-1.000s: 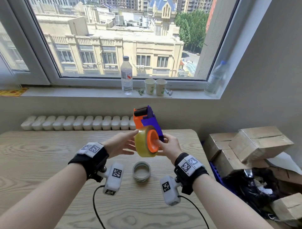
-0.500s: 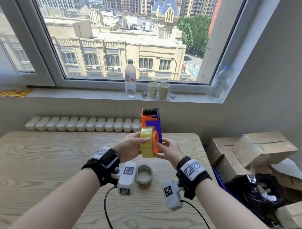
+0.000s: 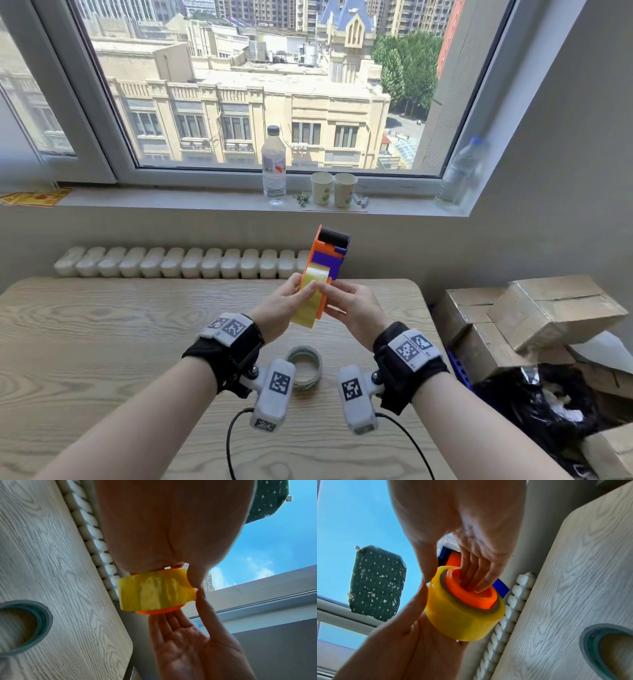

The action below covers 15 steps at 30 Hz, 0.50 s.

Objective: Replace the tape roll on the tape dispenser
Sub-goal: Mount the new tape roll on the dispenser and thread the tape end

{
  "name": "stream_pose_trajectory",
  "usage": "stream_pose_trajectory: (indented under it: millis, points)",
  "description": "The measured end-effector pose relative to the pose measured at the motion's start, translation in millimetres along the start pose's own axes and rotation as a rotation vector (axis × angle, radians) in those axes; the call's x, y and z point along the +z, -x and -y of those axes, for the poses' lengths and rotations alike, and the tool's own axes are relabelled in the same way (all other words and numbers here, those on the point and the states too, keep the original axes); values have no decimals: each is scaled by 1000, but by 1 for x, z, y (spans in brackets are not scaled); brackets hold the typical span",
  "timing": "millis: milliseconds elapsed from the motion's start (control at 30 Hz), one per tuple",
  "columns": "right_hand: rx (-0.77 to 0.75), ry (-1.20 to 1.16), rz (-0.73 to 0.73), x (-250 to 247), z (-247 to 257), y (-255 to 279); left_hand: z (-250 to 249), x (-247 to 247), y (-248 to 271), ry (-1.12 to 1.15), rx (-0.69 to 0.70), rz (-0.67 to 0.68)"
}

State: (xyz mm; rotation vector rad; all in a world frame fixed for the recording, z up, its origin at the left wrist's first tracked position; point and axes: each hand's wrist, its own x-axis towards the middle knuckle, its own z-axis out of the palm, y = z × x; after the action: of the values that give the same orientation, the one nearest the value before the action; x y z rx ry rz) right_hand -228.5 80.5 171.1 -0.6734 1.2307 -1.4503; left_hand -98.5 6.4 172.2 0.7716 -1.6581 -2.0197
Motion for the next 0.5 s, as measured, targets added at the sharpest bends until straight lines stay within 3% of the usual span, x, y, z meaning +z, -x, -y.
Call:
stream_pose_trajectory:
  millis: [167, 500]
  points:
    - [-9, 23, 21, -4, 5, 3, -1, -8, 1, 22, -59, 31]
    - [15, 61, -20, 1, 3, 1, 8, -14, 2, 32, -9, 74]
